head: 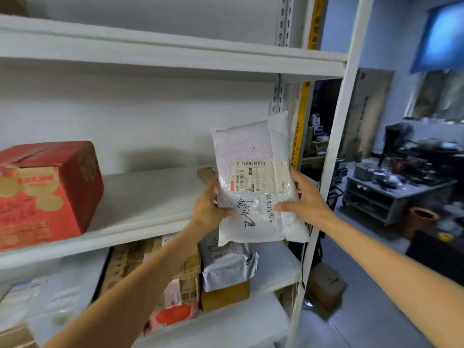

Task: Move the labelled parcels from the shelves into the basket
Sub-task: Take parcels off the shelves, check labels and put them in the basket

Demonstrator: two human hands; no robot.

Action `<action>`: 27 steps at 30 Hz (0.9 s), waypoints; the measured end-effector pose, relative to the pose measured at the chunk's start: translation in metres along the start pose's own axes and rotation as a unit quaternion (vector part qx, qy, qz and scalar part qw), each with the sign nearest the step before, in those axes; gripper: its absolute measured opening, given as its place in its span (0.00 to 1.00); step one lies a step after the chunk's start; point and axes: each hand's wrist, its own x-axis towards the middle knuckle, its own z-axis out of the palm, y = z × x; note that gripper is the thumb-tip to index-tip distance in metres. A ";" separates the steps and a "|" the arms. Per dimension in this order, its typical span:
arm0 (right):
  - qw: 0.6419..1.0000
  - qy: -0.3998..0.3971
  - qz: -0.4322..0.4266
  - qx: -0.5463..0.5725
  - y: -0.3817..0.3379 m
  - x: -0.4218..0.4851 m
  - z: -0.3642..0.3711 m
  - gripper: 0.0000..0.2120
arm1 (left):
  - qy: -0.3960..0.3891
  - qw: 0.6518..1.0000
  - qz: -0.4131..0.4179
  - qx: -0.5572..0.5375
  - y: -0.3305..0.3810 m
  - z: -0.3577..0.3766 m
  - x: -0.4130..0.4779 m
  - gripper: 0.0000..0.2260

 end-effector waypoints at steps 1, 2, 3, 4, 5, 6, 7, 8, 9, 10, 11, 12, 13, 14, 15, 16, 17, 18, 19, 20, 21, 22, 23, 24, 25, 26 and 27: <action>1.000 0.014 0.004 0.001 -0.006 -0.008 0.005 0.53 | -0.010 1.000 0.011 -0.018 -0.004 -0.002 -0.002 0.46; 1.000 0.026 0.010 0.001 -0.011 -0.017 0.009 0.53 | -0.024 0.999 0.015 -0.035 -0.007 -0.003 -0.004 0.44; 0.999 0.039 0.017 0.002 -0.014 -0.026 0.013 0.52 | -0.038 0.998 0.015 -0.058 -0.011 -0.004 -0.005 0.44; 0.998 0.054 0.027 -0.003 -0.017 -0.036 0.016 0.52 | -0.054 0.995 0.015 -0.082 -0.014 -0.004 -0.006 0.44; 0.997 0.072 0.037 -0.009 -0.018 -0.046 0.018 0.52 | -0.072 0.993 0.024 -0.094 -0.017 -0.003 -0.008 0.44; 0.995 0.089 0.046 -0.016 -0.020 -0.058 0.020 0.52 | -0.089 0.991 0.037 -0.098 -0.019 -0.001 -0.008 0.43; 0.993 0.103 0.058 -0.019 -0.020 -0.069 0.021 0.52 | -0.114 0.988 0.051 -0.094 -0.018 -0.001 -0.011 0.42; 0.990 0.119 0.070 -0.018 -0.023 -0.080 0.022 0.53 | -0.141 0.984 0.067 -0.089 -0.015 -0.001 -0.016 0.42; 0.987 0.139 0.084 -0.014 -0.027 -0.094 0.022 0.53 | -0.172 0.977 0.089 -0.092 -0.010 0.000 -0.022 0.42; 0.985 0.148 0.088 -0.015 -0.030 -0.104 0.021 0.53 | -0.190 0.972 0.103 -0.097 -0.009 0.003 -0.027 0.42; 0.984 0.150 0.089 -0.027 -0.033 -0.113 0.020 0.53 | -0.202 0.967 0.116 -0.103 -0.009 0.005 -0.030 0.41; 0.984 0.152 0.086 -0.044 -0.038 -0.122 0.019 0.53 | -0.220 0.960 0.132 -0.109 -0.006 0.007 -0.032 0.40; 0.982 0.156 0.086 -0.057 -0.044 -0.130 0.016 0.53 | -0.238 0.953 0.147 -0.114 -0.003 0.009 -0.033 0.39; 0.980 0.167 0.090 -0.064 -0.049 -0.137 0.014 0.54 | -0.252 0.949 0.150 -0.119 0.000 0.013 -0.033 0.40; 0.976 0.181 0.095 -0.071 -0.055 -0.146 0.012 0.54 | -0.264 0.944 0.148 -0.130 0.005 0.017 -0.036 0.40; 0.972 0.196 0.100 -0.077 -0.061 -0.156 0.009 0.53 | -0.274 0.941 0.145 -0.139 0.011 0.023 -0.040 0.40; 0.968 0.211 0.105 -0.082 -0.066 -0.167 0.006 0.52 | -0.283 0.934 0.154 -0.152 0.016 0.030 -0.046 0.38; 0.964 0.223 0.112 -0.089 -0.071 -0.179 0.002 0.52 | -0.294 0.929 0.159 -0.158 0.021 0.037 -0.052 0.37; 0.959 0.235 0.122 -0.097 -0.076 -0.191 -0.003 0.51 | -0.306 0.923 0.165 -0.165 0.026 0.045 -0.058 0.38; 0.954 0.248 0.132 -0.107 -0.080 -0.205 -0.008 0.51 | -0.320 0.918 0.161 -0.170 0.030 0.054 -0.063 0.39; 0.947 0.265 0.141 -0.116 -0.084 -0.219 -0.012 0.51 | -0.337 0.912 0.158 -0.174 0.038 0.061 -0.070 0.41; 0.940 0.281 0.149 -0.120 -0.089 -0.233 -0.015 0.51 | -0.352 0.906 0.158 -0.172 0.046 0.069 -0.079 0.41; 0.933 0.297 0.160 -0.124 -0.095 -0.247 -0.018 0.52 | -0.363 0.900 0.168 -0.170 0.053 0.076 -0.087 0.40; 0.926 0.312 0.171 -0.128 -0.100 -0.261 -0.020 0.52 | -0.377 0.894 0.177 -0.163 0.061 0.083 -0.096 0.41; 0.917 0.329 0.182 -0.130 -0.106 -0.276 -0.021 0.52 | -0.391 0.887 0.185 -0.162 0.067 0.090 -0.107 0.41; 0.908 0.345 0.196 -0.134 -0.111 -0.291 -0.021 0.52 | -0.407 0.880 0.187 -0.161 0.073 0.097 -0.117 0.41; 0.899 0.361 0.208 -0.136 -0.116 -0.307 -0.021 0.51 | -0.422 0.871 0.194 -0.160 0.077 0.104 -0.126 0.42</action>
